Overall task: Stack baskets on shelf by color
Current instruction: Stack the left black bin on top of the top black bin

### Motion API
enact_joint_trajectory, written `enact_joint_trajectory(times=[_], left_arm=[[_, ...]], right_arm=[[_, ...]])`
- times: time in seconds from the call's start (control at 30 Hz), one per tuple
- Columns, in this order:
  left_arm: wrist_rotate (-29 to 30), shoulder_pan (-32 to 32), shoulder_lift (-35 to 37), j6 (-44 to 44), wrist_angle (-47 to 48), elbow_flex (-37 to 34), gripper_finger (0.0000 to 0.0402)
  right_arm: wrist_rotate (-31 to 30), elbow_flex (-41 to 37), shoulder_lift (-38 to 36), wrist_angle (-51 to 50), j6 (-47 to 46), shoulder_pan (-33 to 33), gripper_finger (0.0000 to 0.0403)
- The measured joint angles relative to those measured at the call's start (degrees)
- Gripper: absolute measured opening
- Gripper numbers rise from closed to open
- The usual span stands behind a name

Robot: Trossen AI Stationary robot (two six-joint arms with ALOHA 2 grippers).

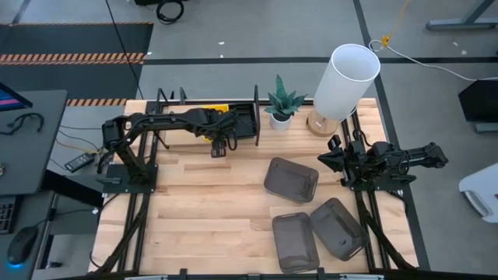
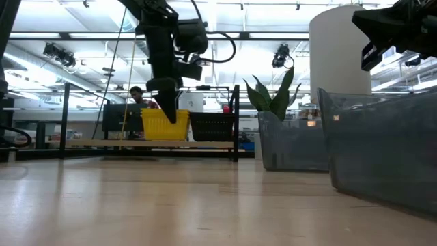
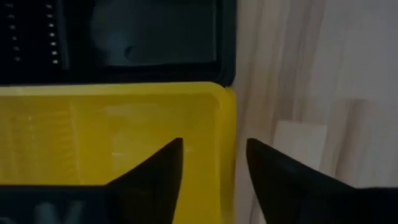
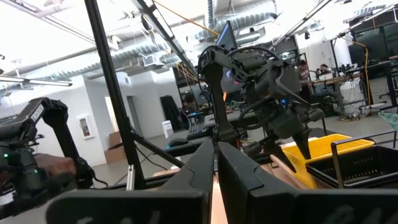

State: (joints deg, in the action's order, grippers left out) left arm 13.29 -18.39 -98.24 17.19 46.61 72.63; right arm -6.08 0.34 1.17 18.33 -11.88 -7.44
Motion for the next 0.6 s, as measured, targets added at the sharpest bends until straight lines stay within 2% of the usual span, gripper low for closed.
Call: enact_joint_trajectory(times=[0.2, 0.3, 0.47, 0.6], left_arm=[[2.49, 1.93, 0.02, -2.25, -0.12, 0.18, 0.0251], [6.30, 3.62, 0.36, -2.61, 0.22, 0.18, 0.0273], [13.72, 7.51, 1.16, -3.34, 0.39, 1.14, 0.0282], [14.64, 11.07, 1.40, -6.24, 0.21, 3.60, 0.0275]], right_arm=[[0.01, 0.00, -0.01, 0.00, 0.00, 0.01, 0.0027], [0.00, 0.00, 0.00, 0.00, 0.02, 0.00, 0.0027], [0.01, 0.01, 0.00, 0.00, 0.01, 0.01, 0.0027], [0.01, 0.01, 0.00, -0.02, 0.01, 0.00, 0.0027]])
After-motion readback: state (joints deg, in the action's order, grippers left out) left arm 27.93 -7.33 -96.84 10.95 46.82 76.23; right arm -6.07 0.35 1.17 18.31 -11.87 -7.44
